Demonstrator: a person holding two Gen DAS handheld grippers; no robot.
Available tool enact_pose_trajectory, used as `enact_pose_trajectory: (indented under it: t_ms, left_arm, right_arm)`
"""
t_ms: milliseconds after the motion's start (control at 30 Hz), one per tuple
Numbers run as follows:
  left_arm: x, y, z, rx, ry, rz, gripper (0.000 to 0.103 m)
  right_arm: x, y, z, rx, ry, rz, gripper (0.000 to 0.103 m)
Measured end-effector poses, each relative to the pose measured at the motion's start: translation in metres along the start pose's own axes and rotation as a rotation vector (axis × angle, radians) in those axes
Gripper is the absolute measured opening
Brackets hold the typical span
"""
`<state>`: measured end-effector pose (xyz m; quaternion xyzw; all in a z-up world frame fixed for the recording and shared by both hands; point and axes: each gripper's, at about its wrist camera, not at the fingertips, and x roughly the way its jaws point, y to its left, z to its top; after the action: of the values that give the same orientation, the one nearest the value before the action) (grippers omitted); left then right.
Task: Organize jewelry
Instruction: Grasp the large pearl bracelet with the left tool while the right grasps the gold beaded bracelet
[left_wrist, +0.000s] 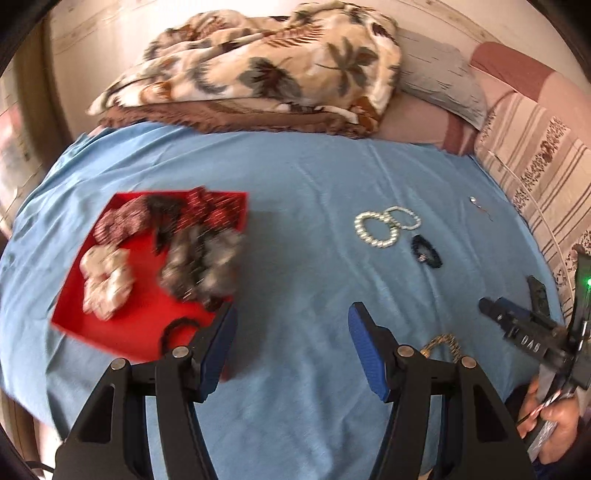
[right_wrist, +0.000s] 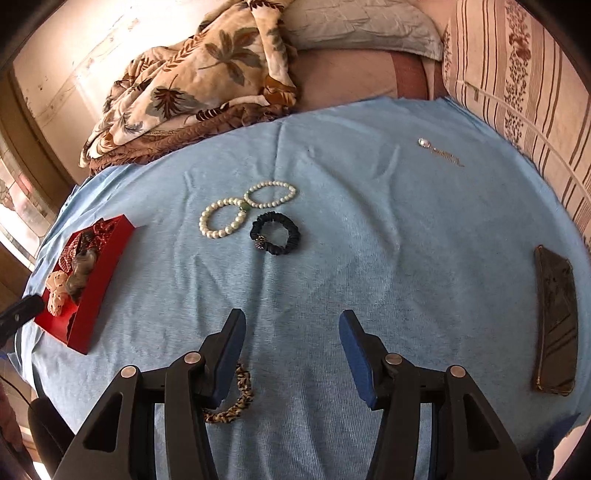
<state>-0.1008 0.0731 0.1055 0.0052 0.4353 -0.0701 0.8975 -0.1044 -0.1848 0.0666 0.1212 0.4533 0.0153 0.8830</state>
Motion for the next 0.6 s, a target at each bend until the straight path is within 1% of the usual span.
enact_pose_trajectory:
  t_ms: [100,200,300,400,533,600]
  left_arm:
    - [0.014,-0.014,0.008,0.023,0.002,-0.025,0.061]
    - [0.042,-0.029,0.016,0.040,0.033,-0.047,0.061]
    - [0.071,-0.035,0.028,0.030,0.065,-0.062,0.061]
    - [0.098,-0.040,0.043,0.019,0.078,-0.069,0.061]
    - [0.131,-0.044,0.063,0.014,0.094,-0.061,0.061]
    - [0.152,-0.048,0.073,0.019,0.119,-0.061,0.061]
  right_arm:
    - [0.004,-0.003,-0.002,0.012,0.019,0.037,0.057]
    - [0.008,-0.001,-0.008,0.003,0.046,0.072,0.057]
    - [0.012,0.002,-0.013,-0.006,0.066,0.101,0.057]
    - [0.015,0.007,-0.022,-0.009,0.087,0.132,0.057]
    - [0.022,0.013,-0.037,-0.027,0.118,0.144,0.057]
    - [0.025,0.017,-0.043,-0.040,0.121,0.137,0.057]
